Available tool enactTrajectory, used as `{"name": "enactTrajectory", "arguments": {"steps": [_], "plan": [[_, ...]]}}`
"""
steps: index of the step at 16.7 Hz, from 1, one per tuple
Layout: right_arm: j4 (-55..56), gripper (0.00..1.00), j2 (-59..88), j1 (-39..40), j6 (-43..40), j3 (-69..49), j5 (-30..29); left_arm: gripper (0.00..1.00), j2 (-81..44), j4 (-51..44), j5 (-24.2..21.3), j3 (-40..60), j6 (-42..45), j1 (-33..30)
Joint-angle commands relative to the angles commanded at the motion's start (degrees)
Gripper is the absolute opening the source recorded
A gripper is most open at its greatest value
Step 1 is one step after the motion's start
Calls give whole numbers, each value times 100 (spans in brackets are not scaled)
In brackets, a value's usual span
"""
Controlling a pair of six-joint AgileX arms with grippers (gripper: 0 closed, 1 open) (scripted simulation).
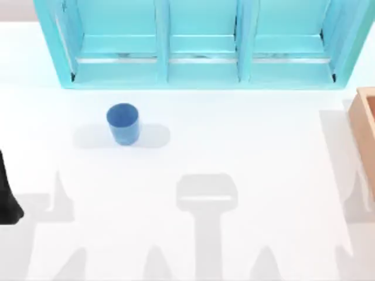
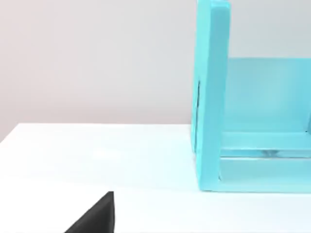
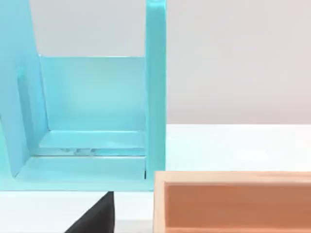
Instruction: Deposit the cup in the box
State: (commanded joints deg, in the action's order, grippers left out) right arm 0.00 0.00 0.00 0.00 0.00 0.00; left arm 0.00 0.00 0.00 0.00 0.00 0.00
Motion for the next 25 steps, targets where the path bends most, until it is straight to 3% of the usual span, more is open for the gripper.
{"name": "enactTrajectory", "arguments": {"steps": [5,9,15,25], "plan": [[-127,100,283,165,99,-311,-85,100,0,0,0,0,0,0],[-649,100,1394,732,484,-1593,-410,100,0,0,0,0,0,0],[-2064,100,4270,1938,1392,-5190,-1137,100,0,0,0,0,0,0],[-5276,100,10343,3952,3135,-11746,-2077,100,0,0,0,0,0,0]]}}
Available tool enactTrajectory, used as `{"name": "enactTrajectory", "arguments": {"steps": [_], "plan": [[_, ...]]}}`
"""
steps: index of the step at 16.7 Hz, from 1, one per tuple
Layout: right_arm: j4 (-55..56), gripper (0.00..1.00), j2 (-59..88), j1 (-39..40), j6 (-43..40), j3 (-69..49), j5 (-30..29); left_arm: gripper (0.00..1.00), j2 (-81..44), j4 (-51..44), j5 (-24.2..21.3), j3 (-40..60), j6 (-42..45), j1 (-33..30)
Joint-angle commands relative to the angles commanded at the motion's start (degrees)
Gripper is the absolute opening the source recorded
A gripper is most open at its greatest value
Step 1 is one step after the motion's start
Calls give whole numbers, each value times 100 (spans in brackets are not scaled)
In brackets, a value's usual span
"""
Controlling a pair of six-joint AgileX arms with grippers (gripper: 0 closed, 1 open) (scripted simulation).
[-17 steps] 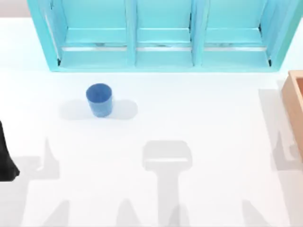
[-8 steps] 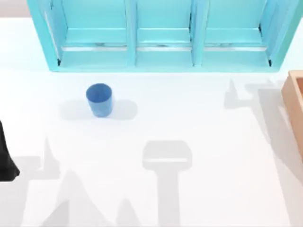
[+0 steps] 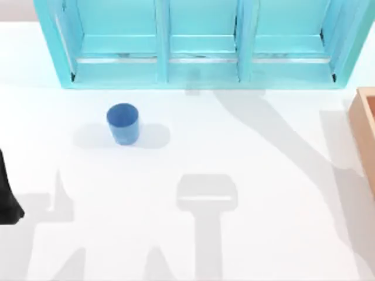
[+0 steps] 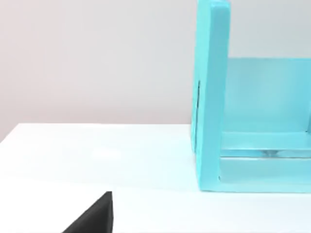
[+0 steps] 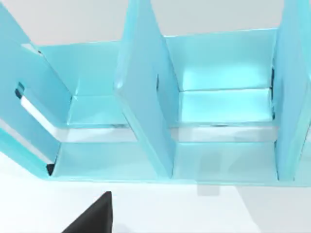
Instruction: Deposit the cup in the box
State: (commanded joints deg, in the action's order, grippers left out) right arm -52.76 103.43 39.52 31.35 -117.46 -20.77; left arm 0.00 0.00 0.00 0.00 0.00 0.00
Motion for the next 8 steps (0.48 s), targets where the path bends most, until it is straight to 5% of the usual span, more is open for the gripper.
{"name": "enactTrajectory", "arguments": {"steps": [8], "plan": [[-1999,100,3780,923,1217,-3287,-202,100,0,0,0,0,0,0]]}}
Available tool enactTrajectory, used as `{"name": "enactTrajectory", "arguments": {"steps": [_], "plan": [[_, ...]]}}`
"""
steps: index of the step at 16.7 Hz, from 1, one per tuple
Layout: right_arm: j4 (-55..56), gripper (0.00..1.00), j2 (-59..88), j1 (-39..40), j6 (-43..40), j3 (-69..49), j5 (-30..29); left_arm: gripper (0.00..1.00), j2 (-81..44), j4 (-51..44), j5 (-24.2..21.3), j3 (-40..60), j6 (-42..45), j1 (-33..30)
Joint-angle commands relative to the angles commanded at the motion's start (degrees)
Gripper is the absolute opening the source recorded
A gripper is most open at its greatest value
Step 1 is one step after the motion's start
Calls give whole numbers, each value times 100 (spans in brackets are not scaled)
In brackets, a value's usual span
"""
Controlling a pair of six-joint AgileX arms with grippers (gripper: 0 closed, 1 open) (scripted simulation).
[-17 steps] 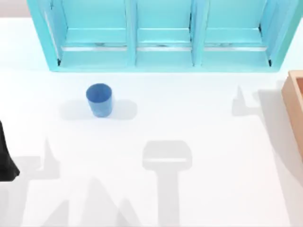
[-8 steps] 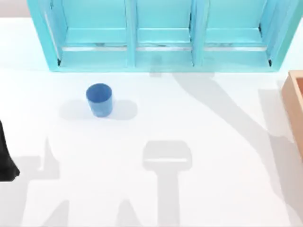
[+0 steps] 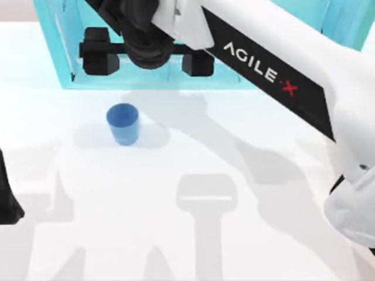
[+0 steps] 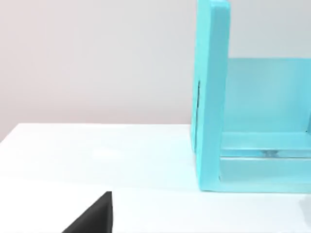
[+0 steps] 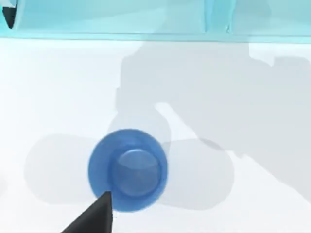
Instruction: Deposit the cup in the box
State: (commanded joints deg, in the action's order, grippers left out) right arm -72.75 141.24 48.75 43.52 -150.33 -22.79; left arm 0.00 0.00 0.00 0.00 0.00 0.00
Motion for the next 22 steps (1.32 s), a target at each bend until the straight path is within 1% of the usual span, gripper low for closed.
{"name": "enactTrajectory", "arguments": {"steps": [3,6,13,16,22], "plan": [[-448,100,895,173,328,-923,-21,100,0,0,0,0,0,0],[-716,100,1438,275,542,-1438,-32,100,0,0,0,0,0,0],[-787,100,1625,273,604,-1587,-33,100,0,0,0,0,0,0],[-575,100,1811,213,524,-1590,-10,100,0,0,0,0,0,0],[339,100,2595,-75,225,-1593,72,100,0,0,0,0,0,0]]}}
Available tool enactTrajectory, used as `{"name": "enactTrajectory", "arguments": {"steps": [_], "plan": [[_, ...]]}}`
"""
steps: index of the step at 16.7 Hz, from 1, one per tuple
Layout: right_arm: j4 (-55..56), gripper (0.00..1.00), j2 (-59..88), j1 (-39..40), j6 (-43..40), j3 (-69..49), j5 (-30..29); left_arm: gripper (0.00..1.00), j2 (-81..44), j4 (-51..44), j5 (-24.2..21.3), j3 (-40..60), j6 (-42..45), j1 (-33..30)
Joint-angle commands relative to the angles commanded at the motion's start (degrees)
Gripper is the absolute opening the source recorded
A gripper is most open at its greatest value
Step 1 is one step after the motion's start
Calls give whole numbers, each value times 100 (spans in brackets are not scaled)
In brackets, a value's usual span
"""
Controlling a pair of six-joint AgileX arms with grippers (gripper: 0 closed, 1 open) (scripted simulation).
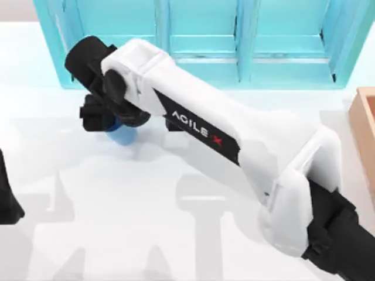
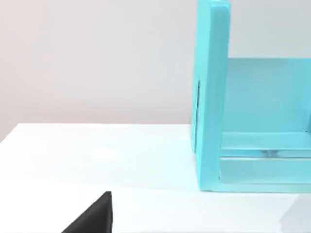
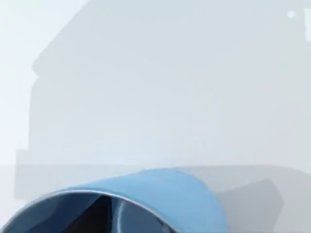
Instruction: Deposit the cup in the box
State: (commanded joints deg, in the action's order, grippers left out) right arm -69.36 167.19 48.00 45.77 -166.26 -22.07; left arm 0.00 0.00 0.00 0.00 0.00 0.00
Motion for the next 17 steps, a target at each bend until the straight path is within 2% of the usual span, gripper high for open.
{"name": "enactTrajectory", "arguments": {"steps": [4,17], "plan": [[39,100,38,-13,-14,-3,4,100,0,0,0,0,0,0],[39,2,38,-13,-14,-3,4,100,0,0,0,0,0,0]]}}
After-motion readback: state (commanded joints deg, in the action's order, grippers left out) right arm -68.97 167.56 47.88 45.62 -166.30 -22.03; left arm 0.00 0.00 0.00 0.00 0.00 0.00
